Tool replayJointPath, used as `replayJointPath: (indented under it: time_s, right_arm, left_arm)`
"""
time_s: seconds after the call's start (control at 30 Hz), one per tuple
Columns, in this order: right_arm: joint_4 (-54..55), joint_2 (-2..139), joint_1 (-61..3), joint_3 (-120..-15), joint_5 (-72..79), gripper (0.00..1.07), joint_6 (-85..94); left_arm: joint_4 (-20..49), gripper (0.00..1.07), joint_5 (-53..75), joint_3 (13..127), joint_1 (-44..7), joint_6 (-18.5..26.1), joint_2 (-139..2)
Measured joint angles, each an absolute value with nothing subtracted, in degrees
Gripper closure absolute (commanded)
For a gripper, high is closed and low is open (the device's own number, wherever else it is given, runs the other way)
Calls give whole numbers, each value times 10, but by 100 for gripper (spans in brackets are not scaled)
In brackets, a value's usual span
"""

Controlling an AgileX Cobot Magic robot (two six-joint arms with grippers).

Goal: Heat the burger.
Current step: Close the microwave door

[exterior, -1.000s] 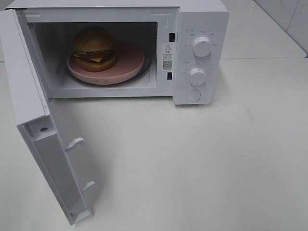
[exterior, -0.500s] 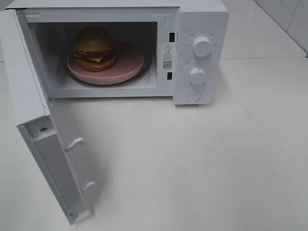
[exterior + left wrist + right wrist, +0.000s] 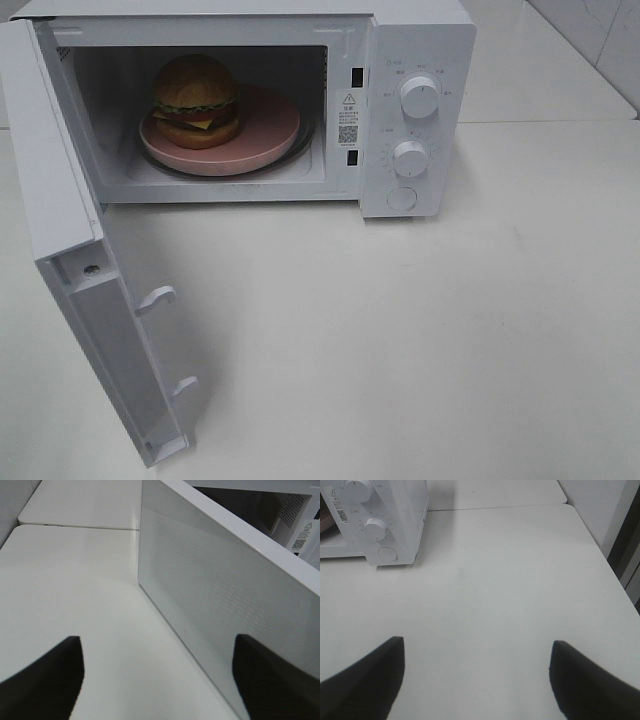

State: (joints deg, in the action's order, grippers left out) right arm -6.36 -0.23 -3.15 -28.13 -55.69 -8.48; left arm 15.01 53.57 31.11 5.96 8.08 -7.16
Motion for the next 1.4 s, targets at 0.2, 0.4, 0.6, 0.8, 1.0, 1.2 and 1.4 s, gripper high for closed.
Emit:
replayJointPath:
  time_s: [0.2,0.4,0.6,0.8,1.0,1.2,1.4]
  right_arm:
    - [-64,-2,-32,-281,-557,31,-85]
    - [-64,-2,-32,-281,-557,31,-85]
    - [-64,-2,-32,-281,-557,31,-85]
    - [-64,-2,-32,-281,-557,31,-85]
    - [-64,-2,-32,-281,-557,31,-85]
    - [-64,-2,-32,-281,-557,31,-85]
    - [-64,-2,-32,-281,-557,31,-85]
  left_arm:
    - [150,85,493,311,60,81,-119]
    - [149,107,442,311,60,81,-190]
    - [124,107,362,306,60,84,-244]
    - [126,107,224,252,60,111,-286]
    - [132,107,139,212,60,121,-303]
    - [136,107,-5,142,60,128,-334]
    - [122,107,-122,103,60,128,-366]
